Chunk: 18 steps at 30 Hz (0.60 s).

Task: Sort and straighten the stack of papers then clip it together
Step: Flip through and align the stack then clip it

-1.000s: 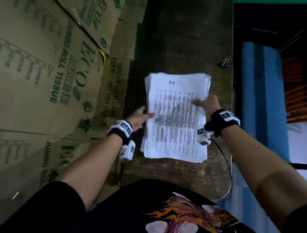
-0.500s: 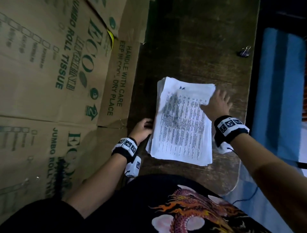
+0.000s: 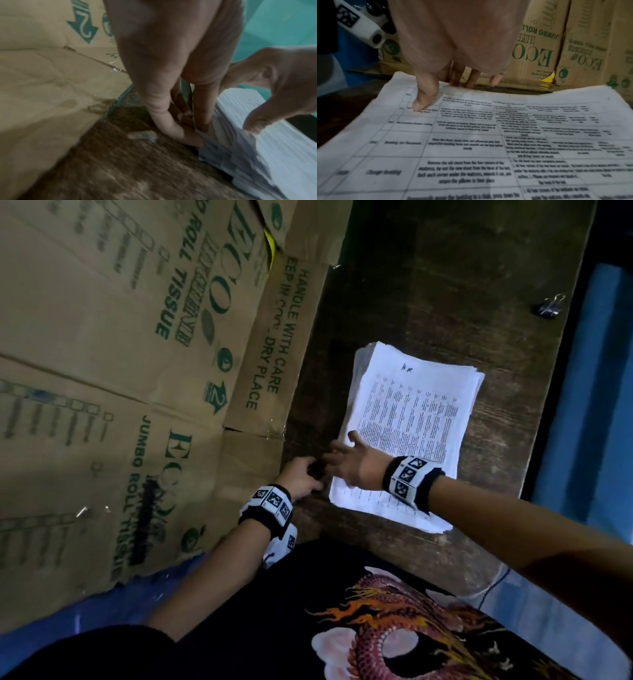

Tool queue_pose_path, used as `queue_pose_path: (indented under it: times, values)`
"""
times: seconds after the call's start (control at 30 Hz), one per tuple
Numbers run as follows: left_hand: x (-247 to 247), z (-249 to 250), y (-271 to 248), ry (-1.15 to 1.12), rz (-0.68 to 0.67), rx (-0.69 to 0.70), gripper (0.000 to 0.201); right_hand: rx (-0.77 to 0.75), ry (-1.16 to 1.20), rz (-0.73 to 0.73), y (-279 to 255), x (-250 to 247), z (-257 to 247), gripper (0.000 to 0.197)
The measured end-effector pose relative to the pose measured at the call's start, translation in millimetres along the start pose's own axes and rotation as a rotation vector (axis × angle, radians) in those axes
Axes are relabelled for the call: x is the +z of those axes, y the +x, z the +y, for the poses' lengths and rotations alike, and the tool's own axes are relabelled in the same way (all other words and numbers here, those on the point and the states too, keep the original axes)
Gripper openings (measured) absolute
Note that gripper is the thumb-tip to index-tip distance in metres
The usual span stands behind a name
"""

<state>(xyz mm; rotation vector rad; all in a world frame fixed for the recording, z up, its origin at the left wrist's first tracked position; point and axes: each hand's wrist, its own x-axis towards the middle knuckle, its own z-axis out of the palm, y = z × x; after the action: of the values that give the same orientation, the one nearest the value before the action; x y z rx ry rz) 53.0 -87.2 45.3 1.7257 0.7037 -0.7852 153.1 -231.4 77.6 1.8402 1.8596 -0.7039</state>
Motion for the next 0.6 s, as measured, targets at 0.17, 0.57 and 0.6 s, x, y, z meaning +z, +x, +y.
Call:
queue_pose_path:
  times: [0.17,0.57,0.6]
  values:
    - [7,-2,-3,-0.124,0.067,-0.049,0.054,-0.040,0.013,0.110,-8,6,7,0.068]
    - [19,-6,-7,-0.159,0.157,-0.005,0.023,-0.019,0.013,0.083,-19,-4,1,0.059]
    - [19,-5,-7,-0.158,0.163,-0.008,0.024,-0.015,0.009,0.088,-19,-5,0,0.058]
